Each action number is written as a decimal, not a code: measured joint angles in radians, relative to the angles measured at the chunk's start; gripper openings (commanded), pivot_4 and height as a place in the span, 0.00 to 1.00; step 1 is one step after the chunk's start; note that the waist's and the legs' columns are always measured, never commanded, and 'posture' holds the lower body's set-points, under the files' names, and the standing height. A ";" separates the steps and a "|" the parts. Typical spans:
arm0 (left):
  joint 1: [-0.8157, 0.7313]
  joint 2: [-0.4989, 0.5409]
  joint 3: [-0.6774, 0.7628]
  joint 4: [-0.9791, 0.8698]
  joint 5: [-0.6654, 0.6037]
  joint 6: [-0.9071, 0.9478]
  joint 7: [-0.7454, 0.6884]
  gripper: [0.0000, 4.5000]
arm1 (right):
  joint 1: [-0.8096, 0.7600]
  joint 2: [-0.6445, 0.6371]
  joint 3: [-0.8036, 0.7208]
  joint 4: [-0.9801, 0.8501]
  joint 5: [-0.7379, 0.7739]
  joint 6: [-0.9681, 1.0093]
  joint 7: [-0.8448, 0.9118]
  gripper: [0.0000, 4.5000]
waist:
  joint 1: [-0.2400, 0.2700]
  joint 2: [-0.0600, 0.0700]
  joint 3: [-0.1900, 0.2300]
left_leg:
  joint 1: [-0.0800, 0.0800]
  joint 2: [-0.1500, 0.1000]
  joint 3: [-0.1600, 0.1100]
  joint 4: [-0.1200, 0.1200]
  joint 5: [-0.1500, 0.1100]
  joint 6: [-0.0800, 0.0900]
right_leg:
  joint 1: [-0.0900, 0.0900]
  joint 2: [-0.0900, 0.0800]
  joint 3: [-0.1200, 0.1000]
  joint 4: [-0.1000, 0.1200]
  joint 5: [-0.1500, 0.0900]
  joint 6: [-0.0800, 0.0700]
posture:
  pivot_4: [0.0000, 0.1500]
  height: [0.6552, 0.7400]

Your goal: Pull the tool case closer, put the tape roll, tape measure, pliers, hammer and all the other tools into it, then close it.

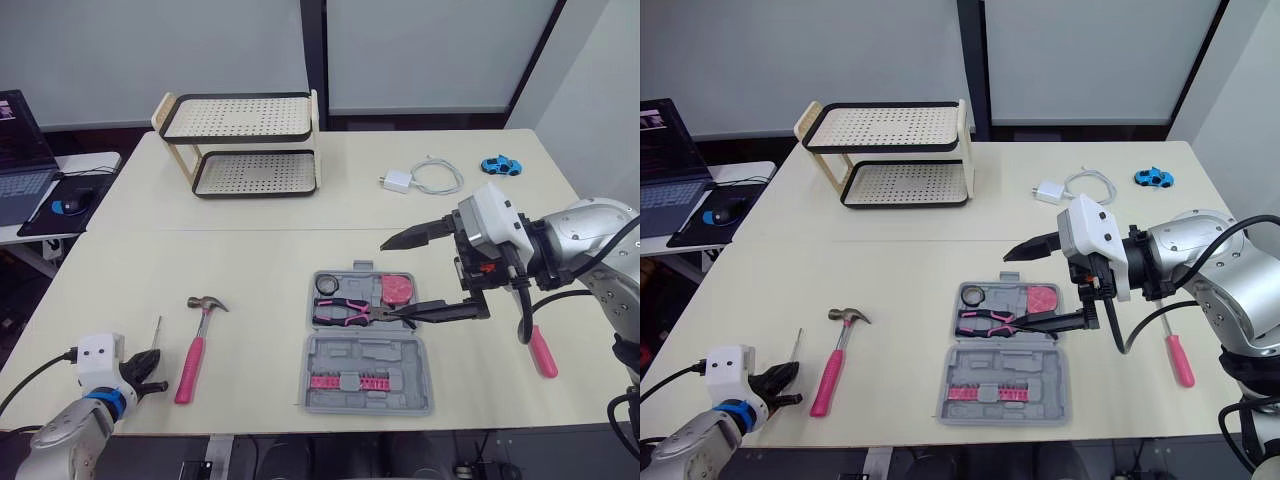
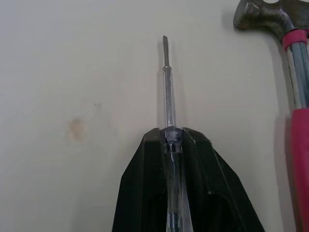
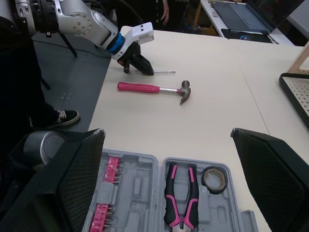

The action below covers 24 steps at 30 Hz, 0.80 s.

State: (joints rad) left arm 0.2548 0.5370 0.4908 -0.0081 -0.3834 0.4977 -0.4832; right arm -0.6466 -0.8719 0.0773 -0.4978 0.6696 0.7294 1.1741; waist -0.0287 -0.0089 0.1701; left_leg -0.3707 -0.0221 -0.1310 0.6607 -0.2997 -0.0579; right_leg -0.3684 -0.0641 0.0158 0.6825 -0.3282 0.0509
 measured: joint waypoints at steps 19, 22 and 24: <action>-0.292 0.425 -0.292 -0.183 -0.030 -0.136 -0.627 0.04 | 0.446 -0.164 -0.279 -0.128 -0.062 -0.113 -0.034 1.00 | 0.010 0.000 0.000 | -0.009 -0.001 -0.001 0.002 0.000 0.000 | -0.004 0.004 -0.002 -0.001 0.000 0.001 | 1.00 1.00; -0.366 0.428 -0.402 -0.222 -0.025 -0.134 -0.692 0.04 | 0.537 -0.178 -0.331 -0.155 -0.079 -0.132 -0.034 1.00 | 0.000 0.000 0.000 | -0.008 -0.001 0.001 0.002 0.000 0.000 | -0.004 0.006 -0.001 -0.001 0.000 0.001 | 1.00 1.00; -0.424 0.425 -0.477 -0.229 -0.003 -0.135 -0.725 0.04 | 0.589 -0.182 -0.362 -0.178 -0.079 -0.132 -0.036 1.00 | -0.003 0.000 0.000 | -0.008 -0.002 0.002 0.002 0.000 0.001 | -0.004 0.009 -0.001 -0.001 0.000 0.000 | 1.00 1.00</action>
State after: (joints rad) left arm -0.1697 0.9617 0.0135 -0.2367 -0.3862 0.3629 -1.2080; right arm -0.0573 -1.0537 -0.2843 -0.6760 0.5906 0.5975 1.1384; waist -0.0318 -0.0091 0.1705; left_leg -0.3790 -0.0237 -0.1291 0.6624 -0.2996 -0.0574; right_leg -0.3721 -0.0554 0.0146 0.6818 -0.3277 0.0514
